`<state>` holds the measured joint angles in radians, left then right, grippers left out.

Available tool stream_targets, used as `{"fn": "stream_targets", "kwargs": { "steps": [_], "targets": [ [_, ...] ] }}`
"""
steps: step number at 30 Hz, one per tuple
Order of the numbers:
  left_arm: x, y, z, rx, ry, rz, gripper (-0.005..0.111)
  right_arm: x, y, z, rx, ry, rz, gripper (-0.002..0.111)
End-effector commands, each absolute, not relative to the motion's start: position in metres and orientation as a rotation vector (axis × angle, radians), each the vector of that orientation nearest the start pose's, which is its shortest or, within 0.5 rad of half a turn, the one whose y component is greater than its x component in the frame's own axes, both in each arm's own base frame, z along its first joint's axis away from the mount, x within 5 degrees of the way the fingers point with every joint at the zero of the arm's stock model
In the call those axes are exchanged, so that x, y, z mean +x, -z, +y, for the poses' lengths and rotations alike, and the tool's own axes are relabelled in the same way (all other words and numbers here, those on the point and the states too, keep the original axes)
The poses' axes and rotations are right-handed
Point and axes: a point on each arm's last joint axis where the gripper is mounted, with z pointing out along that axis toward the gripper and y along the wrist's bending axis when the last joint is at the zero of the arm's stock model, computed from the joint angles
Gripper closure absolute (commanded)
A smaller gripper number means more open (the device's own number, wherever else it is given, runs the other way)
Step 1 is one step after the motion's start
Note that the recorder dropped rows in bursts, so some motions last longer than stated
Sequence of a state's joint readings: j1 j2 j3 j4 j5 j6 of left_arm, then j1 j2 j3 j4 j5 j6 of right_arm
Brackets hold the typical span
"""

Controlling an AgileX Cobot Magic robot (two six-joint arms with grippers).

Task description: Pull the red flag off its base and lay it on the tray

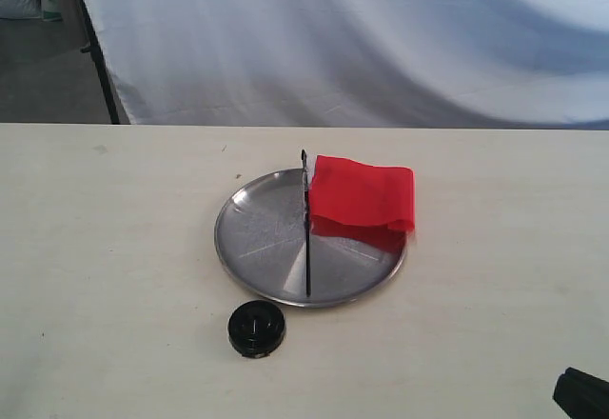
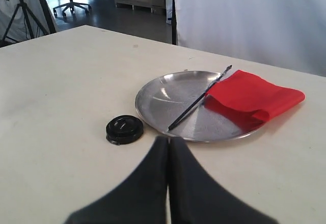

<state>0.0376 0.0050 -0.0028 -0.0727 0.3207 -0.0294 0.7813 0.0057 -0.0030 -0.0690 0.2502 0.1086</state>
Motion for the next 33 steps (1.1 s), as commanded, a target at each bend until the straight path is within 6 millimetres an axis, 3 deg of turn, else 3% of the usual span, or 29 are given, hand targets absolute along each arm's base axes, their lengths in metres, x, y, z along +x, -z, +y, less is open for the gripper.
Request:
{"fn": "stream_targets", "kwargs": {
  "steps": [1,12,20,33],
  "targets": [
    [0.054,-0.184,0.0,-0.116,0.072,1.801,0.107,0.041,-0.186,0.036,-0.644,-0.534,1.698,0.109],
    [0.054,-0.184,0.0,-0.116,0.072,1.801,0.107,0.041,-0.185,0.035,-0.651,-0.514,1.707,0.109],
    [0.054,-0.184,0.0,-0.116,0.072,1.801,0.107,0.048,-0.184,0.025,-0.444,-0.361,1.765,0.109],
    [0.054,-0.184,0.0,-0.116,0.072,1.801,0.107,0.05,-0.184,0.019,-0.338,-0.267,1.786,0.109]
  ]
}}
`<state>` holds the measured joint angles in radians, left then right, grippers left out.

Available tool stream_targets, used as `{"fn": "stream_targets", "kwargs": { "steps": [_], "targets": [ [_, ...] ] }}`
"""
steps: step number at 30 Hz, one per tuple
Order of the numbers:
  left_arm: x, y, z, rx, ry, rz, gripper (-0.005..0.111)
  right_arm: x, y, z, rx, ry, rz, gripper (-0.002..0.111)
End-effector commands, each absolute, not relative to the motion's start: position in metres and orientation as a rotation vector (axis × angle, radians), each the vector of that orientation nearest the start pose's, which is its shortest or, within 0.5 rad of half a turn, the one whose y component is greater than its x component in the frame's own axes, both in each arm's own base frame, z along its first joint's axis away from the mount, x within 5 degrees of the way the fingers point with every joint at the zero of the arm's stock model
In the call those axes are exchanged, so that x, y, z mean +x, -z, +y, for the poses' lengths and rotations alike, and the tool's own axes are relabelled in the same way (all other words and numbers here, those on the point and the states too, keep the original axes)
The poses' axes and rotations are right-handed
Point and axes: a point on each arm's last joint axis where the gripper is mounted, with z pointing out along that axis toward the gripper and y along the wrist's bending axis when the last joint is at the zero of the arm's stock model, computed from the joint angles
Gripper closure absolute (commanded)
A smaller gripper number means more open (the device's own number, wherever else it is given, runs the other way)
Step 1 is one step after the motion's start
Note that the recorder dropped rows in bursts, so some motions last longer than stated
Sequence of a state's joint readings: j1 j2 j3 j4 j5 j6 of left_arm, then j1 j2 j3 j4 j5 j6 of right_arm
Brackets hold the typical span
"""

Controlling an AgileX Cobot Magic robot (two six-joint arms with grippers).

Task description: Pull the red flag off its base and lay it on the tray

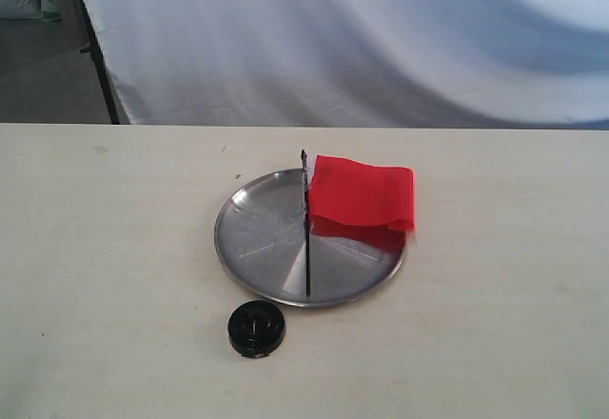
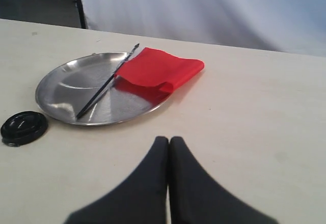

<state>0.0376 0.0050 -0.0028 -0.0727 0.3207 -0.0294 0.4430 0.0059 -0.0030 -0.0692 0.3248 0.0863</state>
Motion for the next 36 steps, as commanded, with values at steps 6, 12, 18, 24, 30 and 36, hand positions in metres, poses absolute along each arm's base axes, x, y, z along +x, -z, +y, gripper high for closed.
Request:
{"fn": "stream_targets", "kwargs": {
  "steps": [6,12,18,24,30,36],
  "targets": [
    [0.054,-0.1843,-0.0002,-0.116,0.072,1.801,0.107,0.0507,-0.1837,0.0182,-0.342,-0.242,1.784,0.109],
    [0.054,-0.1843,-0.0002,-0.116,0.072,1.801,0.107,0.0507,-0.1837,0.0182,-0.368,-0.221,1.777,0.109],
    [0.054,-0.1843,-0.0002,-0.116,0.072,1.801,0.107,0.0507,-0.1837,0.0182,-0.368,-0.221,1.777,0.109],
    [0.054,-0.1843,-0.0002,-0.116,0.072,1.801,0.107,0.0507,-0.1837,0.0184,-0.364,-0.227,1.779,0.109],
    [0.054,-0.1843,-0.0002,-0.116,0.072,1.801,0.107,0.0511,-0.1837,0.0172,-0.297,-0.235,1.792,0.109],
    [0.054,-0.1843,-0.0002,-0.116,0.072,1.801,0.107,0.052,-0.184,0.0143,-0.245,-0.195,1.795,0.109]
  ]
}}
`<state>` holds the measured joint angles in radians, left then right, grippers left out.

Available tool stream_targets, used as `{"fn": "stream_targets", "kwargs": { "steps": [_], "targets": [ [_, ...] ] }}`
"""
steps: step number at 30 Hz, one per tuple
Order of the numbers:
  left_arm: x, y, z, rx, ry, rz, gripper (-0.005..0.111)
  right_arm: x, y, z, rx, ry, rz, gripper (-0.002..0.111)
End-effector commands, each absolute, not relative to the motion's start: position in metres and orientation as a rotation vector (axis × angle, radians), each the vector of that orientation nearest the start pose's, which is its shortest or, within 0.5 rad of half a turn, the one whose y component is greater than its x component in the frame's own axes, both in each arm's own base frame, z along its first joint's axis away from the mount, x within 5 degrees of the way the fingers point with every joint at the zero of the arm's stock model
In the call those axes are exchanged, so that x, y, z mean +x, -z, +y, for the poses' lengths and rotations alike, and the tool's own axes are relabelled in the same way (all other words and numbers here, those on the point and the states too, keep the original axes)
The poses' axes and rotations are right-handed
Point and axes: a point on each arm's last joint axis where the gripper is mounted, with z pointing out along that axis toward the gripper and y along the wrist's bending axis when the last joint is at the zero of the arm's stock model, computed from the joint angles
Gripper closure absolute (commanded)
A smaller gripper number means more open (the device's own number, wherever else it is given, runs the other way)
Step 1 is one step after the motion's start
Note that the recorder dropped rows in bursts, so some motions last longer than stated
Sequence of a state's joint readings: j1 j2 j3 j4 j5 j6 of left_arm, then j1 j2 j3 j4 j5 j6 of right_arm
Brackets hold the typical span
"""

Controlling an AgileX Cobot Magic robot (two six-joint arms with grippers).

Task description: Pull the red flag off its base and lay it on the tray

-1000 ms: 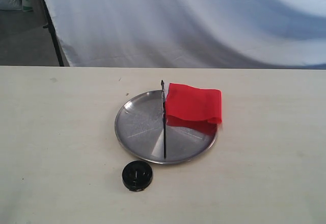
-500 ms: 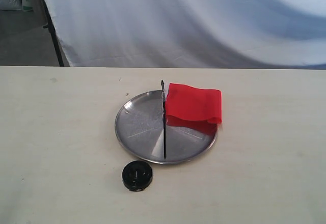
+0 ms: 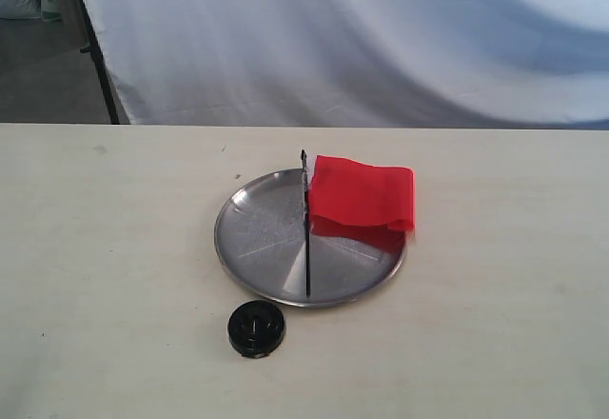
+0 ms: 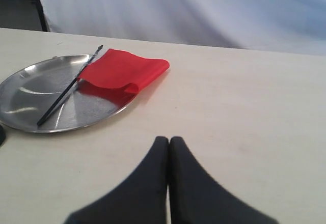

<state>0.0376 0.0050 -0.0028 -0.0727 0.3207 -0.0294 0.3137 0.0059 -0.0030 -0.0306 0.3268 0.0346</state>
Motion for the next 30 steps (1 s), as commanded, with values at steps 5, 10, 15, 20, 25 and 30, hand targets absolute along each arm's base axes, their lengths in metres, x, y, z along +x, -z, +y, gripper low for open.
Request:
{"fn": "stream_targets", "kwargs": {
  "steps": [5,10,15,20,25,30],
  "targets": [
    [0.054,-0.1843,-0.0002,-0.116,0.072,1.801,0.107,0.0526,-0.184,0.0119,-0.205,-0.164,1.798,0.109],
    [0.054,-0.1843,-0.0002,-0.116,0.072,1.801,0.107,0.0527,-0.184,0.0116,-0.2,-0.16,1.798,0.109],
    [0.054,-0.1843,-0.0002,-0.116,0.072,1.801,0.107,0.0527,-0.1842,0.0116,-0.2,-0.16,1.796,0.109],
    [0.054,-0.1843,-0.0002,-0.116,0.072,1.801,0.107,0.0527,-0.1842,0.0116,-0.201,-0.158,1.796,0.109],
    [0.054,-0.1843,-0.0002,-0.116,0.072,1.801,0.107,0.0528,-0.1847,0.0116,-0.197,-0.162,1.791,0.109],
    [0.054,-0.1843,-0.0002,-0.116,0.072,1.801,0.107,0.0528,-0.1847,0.0116,-0.197,-0.162,1.791,0.109]
  ]
}}
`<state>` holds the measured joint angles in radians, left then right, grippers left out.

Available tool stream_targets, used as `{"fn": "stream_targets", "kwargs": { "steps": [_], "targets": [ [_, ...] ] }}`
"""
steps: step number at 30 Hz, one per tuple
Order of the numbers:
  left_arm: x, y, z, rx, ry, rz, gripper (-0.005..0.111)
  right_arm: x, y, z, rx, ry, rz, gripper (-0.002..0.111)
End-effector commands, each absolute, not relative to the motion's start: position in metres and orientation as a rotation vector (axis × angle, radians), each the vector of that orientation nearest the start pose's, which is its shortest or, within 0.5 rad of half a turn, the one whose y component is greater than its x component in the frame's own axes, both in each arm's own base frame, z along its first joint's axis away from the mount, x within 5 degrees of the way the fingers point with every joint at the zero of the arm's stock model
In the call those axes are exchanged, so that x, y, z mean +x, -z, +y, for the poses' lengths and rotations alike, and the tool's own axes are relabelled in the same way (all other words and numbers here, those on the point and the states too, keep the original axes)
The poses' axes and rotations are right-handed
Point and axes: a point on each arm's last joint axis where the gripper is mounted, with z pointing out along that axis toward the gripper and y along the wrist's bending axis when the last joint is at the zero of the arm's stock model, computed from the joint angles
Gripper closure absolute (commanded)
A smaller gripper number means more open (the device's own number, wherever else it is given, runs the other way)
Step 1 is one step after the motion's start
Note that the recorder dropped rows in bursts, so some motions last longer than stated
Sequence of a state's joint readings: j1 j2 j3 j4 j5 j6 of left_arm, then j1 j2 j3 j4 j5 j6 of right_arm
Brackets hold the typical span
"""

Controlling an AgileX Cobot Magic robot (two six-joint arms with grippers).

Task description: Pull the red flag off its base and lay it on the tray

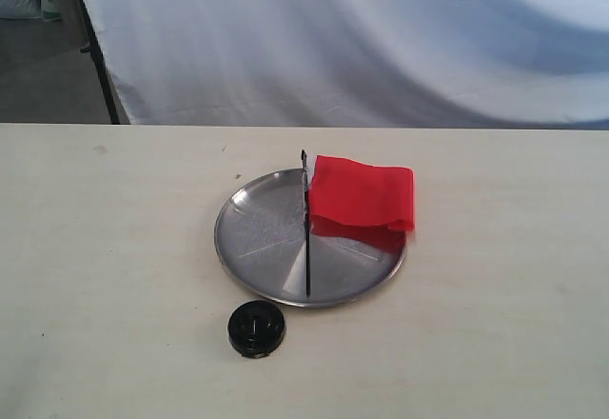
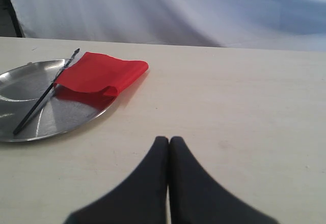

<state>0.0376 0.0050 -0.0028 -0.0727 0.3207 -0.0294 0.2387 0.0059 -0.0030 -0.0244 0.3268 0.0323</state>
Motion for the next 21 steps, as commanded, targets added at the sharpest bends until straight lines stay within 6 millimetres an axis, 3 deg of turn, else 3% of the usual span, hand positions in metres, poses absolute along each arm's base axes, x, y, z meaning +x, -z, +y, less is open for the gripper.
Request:
{"fn": "stream_targets", "kwargs": {
  "steps": [1,21],
  "targets": [
    [0.054,-0.1843,-0.0002,-0.116,0.072,1.801,0.107,0.0528,-0.1847,0.0116,-0.197,-0.162,1.791,0.109],
    [0.054,-0.1843,-0.0002,-0.116,0.072,1.801,0.107,0.0525,-0.184,0.0124,-0.183,-0.185,1.801,0.109]
  ]
}}
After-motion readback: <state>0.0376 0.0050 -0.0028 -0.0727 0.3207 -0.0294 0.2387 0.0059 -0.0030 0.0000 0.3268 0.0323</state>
